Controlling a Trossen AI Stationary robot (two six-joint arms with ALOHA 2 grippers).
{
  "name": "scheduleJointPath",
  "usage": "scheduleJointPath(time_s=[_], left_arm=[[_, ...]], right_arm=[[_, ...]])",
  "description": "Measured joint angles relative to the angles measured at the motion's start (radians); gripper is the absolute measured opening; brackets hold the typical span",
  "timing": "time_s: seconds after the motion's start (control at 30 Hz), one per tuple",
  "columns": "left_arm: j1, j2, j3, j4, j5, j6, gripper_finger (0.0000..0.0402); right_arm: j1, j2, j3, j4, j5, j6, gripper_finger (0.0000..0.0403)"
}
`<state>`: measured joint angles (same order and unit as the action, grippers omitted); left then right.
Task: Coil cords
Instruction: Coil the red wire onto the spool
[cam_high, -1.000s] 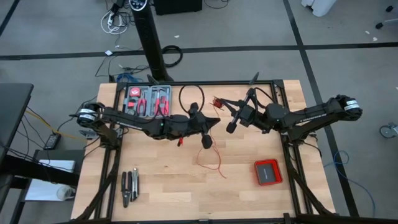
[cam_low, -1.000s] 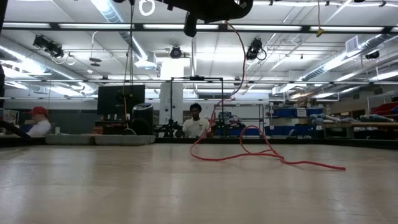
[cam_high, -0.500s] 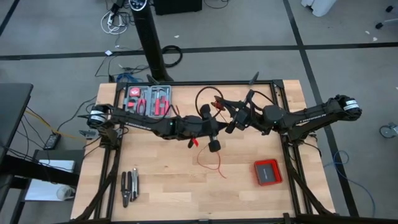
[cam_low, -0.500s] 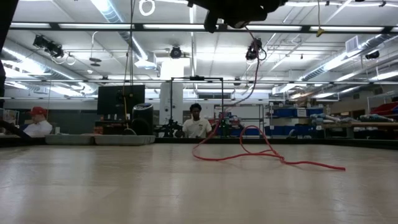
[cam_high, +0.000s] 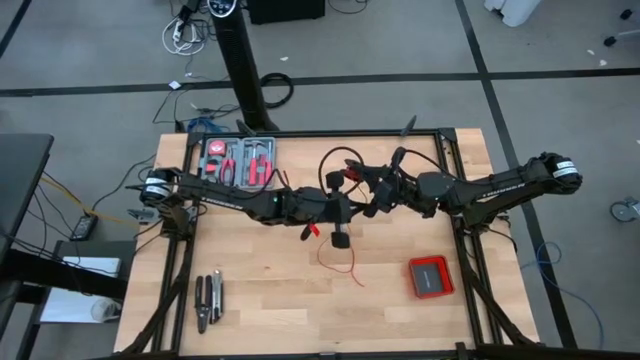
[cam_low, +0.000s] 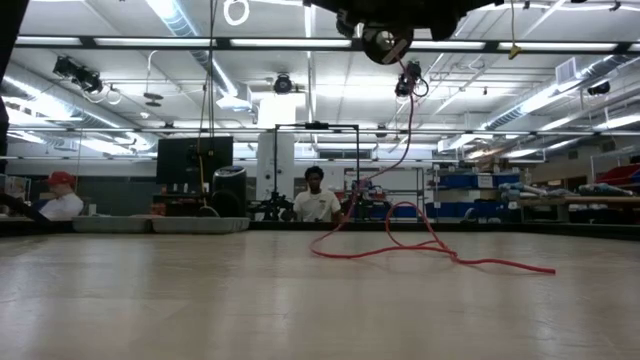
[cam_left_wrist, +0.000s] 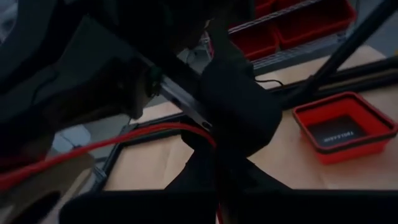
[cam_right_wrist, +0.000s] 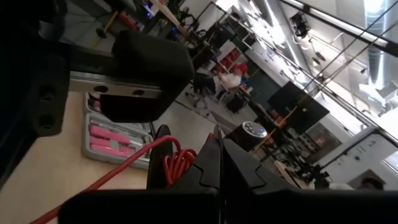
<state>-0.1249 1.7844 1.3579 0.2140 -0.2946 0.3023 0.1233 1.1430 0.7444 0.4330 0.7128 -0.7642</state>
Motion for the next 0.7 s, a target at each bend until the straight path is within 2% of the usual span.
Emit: scheduleJointPath(time_s=[0.17,0.33,0.57,0.7], left_arm=[[0.006,-0.002,0.002,-0.005,0.018,0.075,0.0000],[0.011,-0.003,0.005,-0.004,0.012,0.079,0.0000],[0.006,-0.004,0.006,-0.007,-0.060,0.072,0.0000],[0.008,-0.002,0.002,-0.037,-0.149,0.065,0.0000]], right_arm=[[-0.005,0.000,0.000,0.031,-0.060,0.031,0.0000],[-0.007,0.001,0.000,0.072,-0.101,0.081,0.0000],[0.010,-0.009,-0.001,0.094,-0.110,0.095,0.0000],[0.031,-0.040,0.000,0.137,-0.120,0.119,0.0000]])
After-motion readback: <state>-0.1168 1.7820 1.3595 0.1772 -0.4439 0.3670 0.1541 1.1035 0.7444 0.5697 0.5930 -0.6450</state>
